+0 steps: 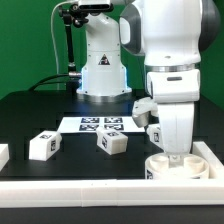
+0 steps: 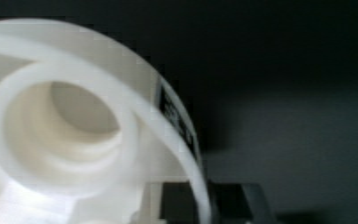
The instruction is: Assemble stool
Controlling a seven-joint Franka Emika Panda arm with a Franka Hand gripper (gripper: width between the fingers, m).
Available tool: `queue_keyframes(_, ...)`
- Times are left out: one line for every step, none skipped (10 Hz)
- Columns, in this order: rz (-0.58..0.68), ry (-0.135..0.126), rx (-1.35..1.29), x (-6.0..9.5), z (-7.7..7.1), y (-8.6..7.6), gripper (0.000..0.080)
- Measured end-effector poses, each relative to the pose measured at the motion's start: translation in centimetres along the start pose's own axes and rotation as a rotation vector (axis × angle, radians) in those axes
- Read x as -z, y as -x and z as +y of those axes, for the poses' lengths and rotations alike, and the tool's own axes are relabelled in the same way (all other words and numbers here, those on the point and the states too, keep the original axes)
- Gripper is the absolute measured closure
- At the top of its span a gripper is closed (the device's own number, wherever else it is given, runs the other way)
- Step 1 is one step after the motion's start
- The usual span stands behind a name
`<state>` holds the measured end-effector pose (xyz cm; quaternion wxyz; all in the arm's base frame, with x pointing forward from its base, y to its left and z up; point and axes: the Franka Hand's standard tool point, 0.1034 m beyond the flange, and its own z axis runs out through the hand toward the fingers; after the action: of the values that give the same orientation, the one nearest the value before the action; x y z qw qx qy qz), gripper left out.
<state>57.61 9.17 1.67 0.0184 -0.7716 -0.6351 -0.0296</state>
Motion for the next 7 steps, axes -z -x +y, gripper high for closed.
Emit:
queue_keyframes(-0.001, 0.0, -0.012, 0.0, 0.0, 0.0, 0.0771)
queue_keyframes(-0.001, 0.0, -0.012, 0.0, 0.0, 0.0, 0.0771)
queue_keyframes(-0.001, 0.0, -0.012, 0.0, 0.0, 0.0, 0.0771)
queue_keyframes(-0.001, -0.001, -0.013, 0.0, 0.0, 0.0, 0.0593)
queue_keyframes(-0.001, -0.001, -0.013, -0.1, 0.0, 0.1, 0.0593)
queue_keyframes(0.0, 0.003, -0.011, 0.0, -0.1, 0.3, 0.0407)
queue_keyframes(-0.002, 0.005, -0.018, 0.2, -0.7, 1.0, 0.0273)
